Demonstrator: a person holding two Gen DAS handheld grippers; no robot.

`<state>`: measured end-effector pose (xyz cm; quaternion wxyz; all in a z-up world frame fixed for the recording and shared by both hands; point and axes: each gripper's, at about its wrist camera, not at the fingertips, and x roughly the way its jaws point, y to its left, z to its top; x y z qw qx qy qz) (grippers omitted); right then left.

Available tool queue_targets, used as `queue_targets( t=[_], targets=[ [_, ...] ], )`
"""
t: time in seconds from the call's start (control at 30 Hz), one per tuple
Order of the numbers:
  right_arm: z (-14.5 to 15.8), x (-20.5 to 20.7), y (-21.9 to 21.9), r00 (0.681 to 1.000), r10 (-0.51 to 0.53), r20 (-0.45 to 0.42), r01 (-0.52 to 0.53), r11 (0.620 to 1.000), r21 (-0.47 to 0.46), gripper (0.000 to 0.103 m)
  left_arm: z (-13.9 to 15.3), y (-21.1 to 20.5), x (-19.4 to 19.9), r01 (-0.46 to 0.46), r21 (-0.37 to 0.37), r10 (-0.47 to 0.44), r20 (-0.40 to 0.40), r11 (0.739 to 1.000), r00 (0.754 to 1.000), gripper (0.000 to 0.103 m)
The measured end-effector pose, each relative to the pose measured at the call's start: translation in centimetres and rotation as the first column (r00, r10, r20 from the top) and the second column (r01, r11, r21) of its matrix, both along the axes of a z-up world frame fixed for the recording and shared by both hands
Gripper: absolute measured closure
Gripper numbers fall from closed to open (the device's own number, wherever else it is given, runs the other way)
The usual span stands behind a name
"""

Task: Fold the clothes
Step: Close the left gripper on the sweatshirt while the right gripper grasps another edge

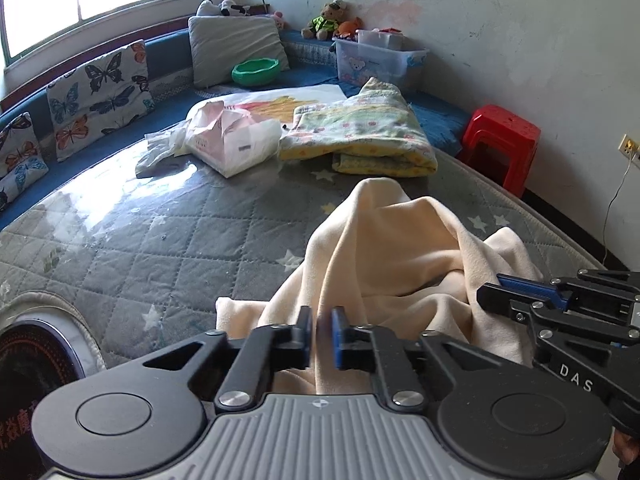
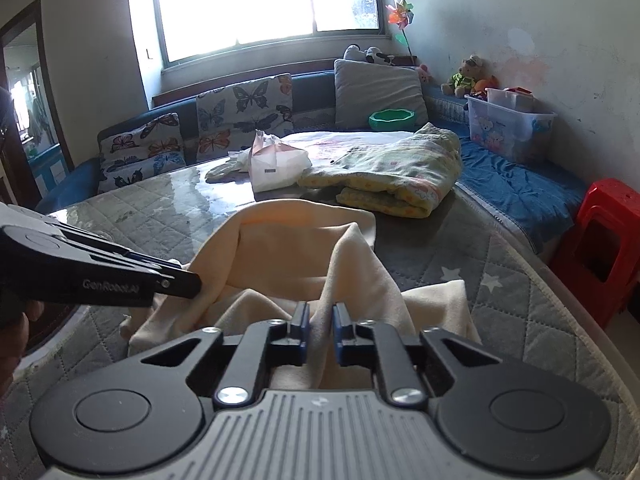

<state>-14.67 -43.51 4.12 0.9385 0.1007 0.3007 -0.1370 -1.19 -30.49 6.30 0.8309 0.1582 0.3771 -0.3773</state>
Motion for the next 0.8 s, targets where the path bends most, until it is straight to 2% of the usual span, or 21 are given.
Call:
queue_targets(
  t=[0.13,0.47,0.8],
  targets=[
    [0.0,-0.5,-0.1,1.000,-0.005,0.002,0.005,1.000,-0.011,0.099,0.6,0.4,-0.4,0.004,-0.019,-0.004,0.012,1.000,1.000,0.098],
    [1.1,-1.8,0.7,0.999,-0.010,0.035,0.012,0.999,-0.048,0.100,1.4,1.8,-1.0,-0.013,-0.034,0.014,0.028,0.999,1.000,0.101],
    [2.0,-6.0,1.5,0.997,-0.058,0.053,0.064,0.992,-0.113,0.101,2.5,5.6,-1.5,-0.066,-0.068,0.068,0.038,0.996,0.997,0.102]
  ],
)
